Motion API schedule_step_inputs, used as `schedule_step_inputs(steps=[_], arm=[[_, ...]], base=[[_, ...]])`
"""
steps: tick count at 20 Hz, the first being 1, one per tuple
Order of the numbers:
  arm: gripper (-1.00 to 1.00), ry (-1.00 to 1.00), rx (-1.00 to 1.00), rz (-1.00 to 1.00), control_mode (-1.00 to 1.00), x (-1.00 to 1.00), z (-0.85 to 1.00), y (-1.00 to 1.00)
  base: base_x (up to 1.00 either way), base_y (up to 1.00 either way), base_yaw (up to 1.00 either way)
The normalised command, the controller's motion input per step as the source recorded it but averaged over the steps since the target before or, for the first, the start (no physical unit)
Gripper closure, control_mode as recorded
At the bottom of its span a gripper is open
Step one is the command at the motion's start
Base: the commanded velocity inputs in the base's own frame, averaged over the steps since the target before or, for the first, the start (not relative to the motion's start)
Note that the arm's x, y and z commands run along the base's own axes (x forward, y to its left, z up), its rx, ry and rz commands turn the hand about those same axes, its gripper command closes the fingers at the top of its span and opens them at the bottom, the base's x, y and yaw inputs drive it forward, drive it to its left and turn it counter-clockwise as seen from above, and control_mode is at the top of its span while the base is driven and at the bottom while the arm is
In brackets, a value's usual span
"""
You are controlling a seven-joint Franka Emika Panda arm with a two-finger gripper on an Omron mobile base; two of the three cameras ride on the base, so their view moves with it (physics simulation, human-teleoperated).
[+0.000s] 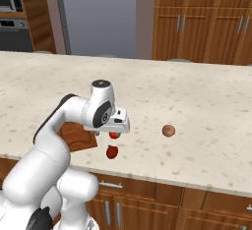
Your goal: Place the avocado, onion, tomato, and bell pepper on the cutting board.
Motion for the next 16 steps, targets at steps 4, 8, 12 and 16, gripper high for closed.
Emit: schedule_step_inputs(steps=[4, 8, 12, 16], arm=[[-1.0, 0.05, 0.0, 0.0, -1.0, 0.11, -0.35, 0.0], [-1.0, 0.04, 0.0, 0.0, -1.0, 0.17, -0.33, 0.0], [-1.0, 0.04, 0.0, 0.0, -1.0, 0.2, -0.33, 0.0], [-1.0, 0.05, 0.0, 0.0, -1.0, 0.14, -0.34, 0.0]], base=[[0.0, 0.0, 0.0], [0.0, 0.0, 0.0], [0.0, 0.0, 0.0], [0.0, 0.0, 0.0]])
